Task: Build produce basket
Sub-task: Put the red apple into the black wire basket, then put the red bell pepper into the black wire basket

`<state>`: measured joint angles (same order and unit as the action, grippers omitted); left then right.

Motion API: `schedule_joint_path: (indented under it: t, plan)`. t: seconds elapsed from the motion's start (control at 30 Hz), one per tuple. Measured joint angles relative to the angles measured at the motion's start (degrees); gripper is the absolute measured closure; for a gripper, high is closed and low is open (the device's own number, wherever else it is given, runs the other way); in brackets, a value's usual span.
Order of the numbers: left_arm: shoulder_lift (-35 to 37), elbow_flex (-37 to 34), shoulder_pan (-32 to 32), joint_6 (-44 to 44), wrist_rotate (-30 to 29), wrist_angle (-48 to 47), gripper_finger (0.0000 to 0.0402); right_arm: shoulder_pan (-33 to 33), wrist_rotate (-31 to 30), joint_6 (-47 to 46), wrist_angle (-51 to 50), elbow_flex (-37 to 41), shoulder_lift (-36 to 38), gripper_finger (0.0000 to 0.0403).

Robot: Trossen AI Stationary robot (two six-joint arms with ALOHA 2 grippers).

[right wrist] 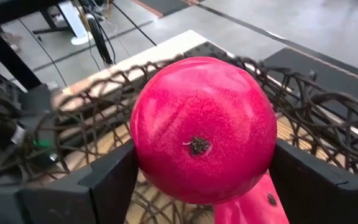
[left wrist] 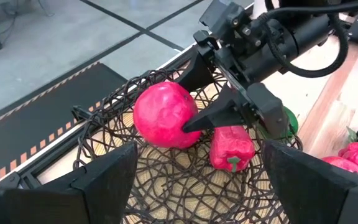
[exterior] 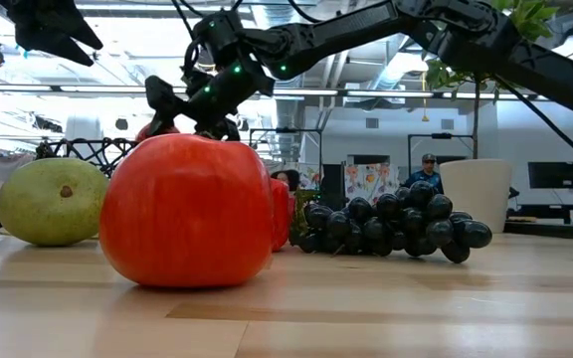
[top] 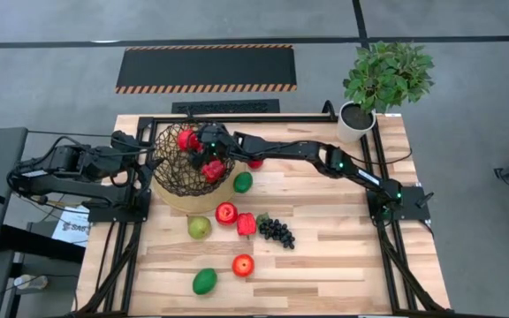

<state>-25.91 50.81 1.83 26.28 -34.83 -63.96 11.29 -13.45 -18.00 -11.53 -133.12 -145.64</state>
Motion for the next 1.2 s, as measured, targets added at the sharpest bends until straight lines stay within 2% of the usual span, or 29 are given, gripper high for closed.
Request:
schedule_joint_path:
  t: [0.33,0.73,0.93,1.03,1.2]
  plan:
    - [0.00,0.00,-0.02,0.07,-0.04,0.00,0.0072,-0.11,1.24,0.00,-0.47,0.02,0.00,0.0018]
    - [0.00,0.00,-0.02,0.48,0.85,0.00,0.0072,-0.32,1.27,0.48,-0.04,0.02,0.00,0.0015]
    - [0.00,0.00,-0.02,0.44,1.14,0.00,0.0072,-0.18,-0.64,0.68,-0.09,0.02,0.08,0.0015]
    - [0.00,0.01,-0.02,0.42,1.16,-0.01,0.0072,-0.05,-0.09,0.70,-1.51,0.02,0.92,0.0017]
    - [0.00,0.02,-0.02,0.39,1.17,-0.83,0.0072,-0.63,-0.09,1.12,-9.84,0.02,4.40,0.0018]
